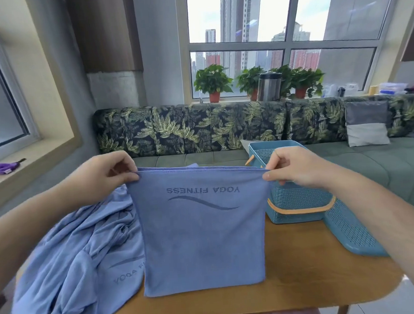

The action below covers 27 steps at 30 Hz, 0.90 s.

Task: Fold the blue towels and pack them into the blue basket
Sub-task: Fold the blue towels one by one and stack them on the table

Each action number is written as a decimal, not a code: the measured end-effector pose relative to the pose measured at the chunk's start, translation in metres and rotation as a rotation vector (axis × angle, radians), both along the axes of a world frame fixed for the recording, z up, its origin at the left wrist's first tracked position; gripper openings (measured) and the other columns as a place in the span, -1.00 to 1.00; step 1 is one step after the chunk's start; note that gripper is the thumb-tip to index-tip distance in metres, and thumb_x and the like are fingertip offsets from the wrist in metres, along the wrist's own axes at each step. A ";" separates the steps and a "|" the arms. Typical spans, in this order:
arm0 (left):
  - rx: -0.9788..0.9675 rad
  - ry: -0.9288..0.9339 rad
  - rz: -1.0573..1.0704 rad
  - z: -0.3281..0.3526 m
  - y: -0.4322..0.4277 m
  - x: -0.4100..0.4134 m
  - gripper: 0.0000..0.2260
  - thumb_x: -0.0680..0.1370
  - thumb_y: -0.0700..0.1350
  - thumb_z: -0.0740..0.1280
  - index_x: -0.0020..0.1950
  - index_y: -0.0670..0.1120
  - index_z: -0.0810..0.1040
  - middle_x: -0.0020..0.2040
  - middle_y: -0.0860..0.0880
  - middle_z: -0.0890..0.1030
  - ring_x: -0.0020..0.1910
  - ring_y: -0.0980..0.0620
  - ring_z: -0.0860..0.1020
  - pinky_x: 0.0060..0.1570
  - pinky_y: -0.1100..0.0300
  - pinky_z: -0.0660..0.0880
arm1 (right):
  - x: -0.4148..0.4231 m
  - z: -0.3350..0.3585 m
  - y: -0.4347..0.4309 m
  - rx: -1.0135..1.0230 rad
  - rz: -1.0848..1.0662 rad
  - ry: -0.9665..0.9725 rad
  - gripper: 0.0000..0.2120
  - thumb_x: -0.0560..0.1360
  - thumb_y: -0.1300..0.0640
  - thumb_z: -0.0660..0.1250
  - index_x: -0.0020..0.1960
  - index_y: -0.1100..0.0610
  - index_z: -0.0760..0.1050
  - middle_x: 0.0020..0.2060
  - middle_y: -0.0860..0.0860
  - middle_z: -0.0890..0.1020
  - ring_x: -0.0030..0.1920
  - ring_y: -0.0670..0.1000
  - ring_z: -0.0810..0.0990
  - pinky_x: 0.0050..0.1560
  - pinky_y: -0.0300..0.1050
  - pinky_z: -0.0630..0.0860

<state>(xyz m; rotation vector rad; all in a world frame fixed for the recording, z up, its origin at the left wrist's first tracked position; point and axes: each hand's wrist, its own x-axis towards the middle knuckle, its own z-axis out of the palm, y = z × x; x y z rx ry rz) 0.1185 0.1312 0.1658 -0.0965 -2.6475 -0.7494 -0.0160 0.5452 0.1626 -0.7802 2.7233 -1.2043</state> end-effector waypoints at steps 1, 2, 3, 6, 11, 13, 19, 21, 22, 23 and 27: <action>0.020 -0.001 -0.014 0.011 -0.001 0.006 -0.85 0.49 -0.17 0.49 -0.16 0.05 0.58 -0.27 0.08 0.64 -0.30 0.10 0.56 -0.26 0.33 0.45 | 0.004 0.008 0.004 -0.039 0.024 -0.013 -0.83 0.44 0.23 0.54 -0.05 0.19 0.58 -0.16 0.21 0.67 -0.25 0.04 0.59 -0.22 -0.01 0.53; 0.025 0.009 -0.024 0.021 -0.003 0.010 -0.84 0.49 -0.17 0.49 -0.12 0.08 0.58 -0.27 0.08 0.64 -0.30 0.10 0.55 -0.26 0.30 0.46 | 0.008 0.017 0.006 -0.054 0.049 -0.015 -0.82 0.45 0.25 0.53 0.01 0.17 0.59 -0.14 0.18 0.66 -0.25 -0.01 0.58 -0.25 -0.10 0.52; 0.015 0.027 -0.027 0.029 -0.004 0.012 -0.82 0.48 -0.17 0.50 -0.10 0.10 0.57 -0.25 0.10 0.63 -0.31 0.13 0.54 -0.26 0.32 0.44 | 0.012 0.026 0.006 -0.041 0.063 -0.003 -0.82 0.47 0.25 0.51 0.05 0.15 0.61 -0.13 0.14 0.66 -0.25 -0.06 0.57 -0.26 -0.17 0.50; 0.033 0.085 0.012 0.042 -0.002 0.002 -0.83 0.46 -0.16 0.52 -0.06 0.09 0.62 -0.21 0.18 0.63 -0.29 0.24 0.52 -0.23 0.44 0.40 | 0.010 0.042 -0.001 0.080 0.045 0.091 -0.93 0.51 0.21 0.48 -0.02 0.10 0.65 -0.27 0.07 0.67 -0.32 -0.06 0.55 -0.20 -0.13 0.47; 0.140 0.003 0.181 0.027 0.001 -0.046 -0.92 0.51 -0.13 0.49 -0.16 0.02 0.66 -0.37 0.01 0.66 -0.44 0.10 0.55 -0.20 0.09 0.56 | -0.015 0.041 -0.026 0.161 -0.098 0.147 -0.97 0.57 0.20 0.40 -0.03 0.12 0.62 -0.43 0.00 0.65 -0.47 -0.16 0.58 -0.34 -0.23 0.44; 0.234 -0.043 0.217 0.022 0.002 -0.067 -0.97 0.55 -0.18 0.43 -0.08 -0.10 0.63 -0.37 -0.13 0.67 -0.47 0.04 0.60 -0.28 0.11 0.59 | -0.027 0.037 -0.038 0.073 -0.157 0.106 -0.96 0.59 0.25 0.35 0.00 0.17 0.57 -0.35 0.09 0.68 -0.47 -0.15 0.62 -0.41 -0.25 0.49; 0.466 0.150 0.244 0.034 0.009 -0.109 -0.90 0.61 -0.28 0.32 -0.10 -0.15 0.51 -0.19 -0.20 0.67 -0.40 0.15 0.66 -0.41 0.33 0.57 | -0.063 0.033 -0.055 -0.198 -0.273 0.224 -0.87 0.57 0.23 0.35 -0.10 0.03 0.56 -0.18 -0.01 0.69 -0.13 -0.02 0.71 0.07 0.14 0.64; 0.494 0.185 0.237 0.035 0.014 -0.108 -0.86 0.61 -0.27 0.32 -0.12 -0.10 0.49 -0.20 -0.15 0.65 -0.41 0.19 0.64 -0.46 0.39 0.49 | -0.065 0.030 -0.051 -0.225 -0.280 0.243 -0.87 0.57 0.22 0.35 -0.11 0.02 0.56 -0.19 -0.03 0.69 -0.11 -0.02 0.71 0.09 0.14 0.63; 0.500 0.186 0.234 0.033 0.017 -0.104 -0.87 0.60 -0.26 0.33 -0.12 -0.09 0.50 -0.18 -0.14 0.65 -0.37 0.17 0.66 -0.43 0.40 0.49 | -0.063 0.026 -0.048 -0.221 -0.282 0.243 -0.87 0.56 0.22 0.35 -0.10 0.01 0.57 -0.19 -0.04 0.69 -0.11 -0.03 0.71 0.08 0.13 0.63; 0.494 0.177 0.237 0.028 0.020 -0.098 -0.89 0.60 -0.24 0.35 -0.11 -0.09 0.52 -0.17 -0.13 0.67 -0.32 0.14 0.68 -0.38 0.39 0.51 | -0.059 0.022 -0.045 -0.204 -0.275 0.238 -0.88 0.56 0.22 0.36 -0.10 0.02 0.57 -0.18 -0.04 0.70 -0.11 -0.05 0.71 0.07 0.11 0.63; 0.437 0.111 0.247 -0.016 0.027 -0.061 -0.96 0.58 -0.16 0.39 -0.07 -0.07 0.58 -0.17 -0.05 0.71 -0.18 0.02 0.68 -0.17 0.18 0.56 | -0.039 -0.013 -0.032 -0.124 -0.247 0.168 -0.89 0.55 0.20 0.39 -0.10 0.00 0.58 -0.21 -0.11 0.68 -0.17 -0.11 0.66 -0.01 -0.01 0.60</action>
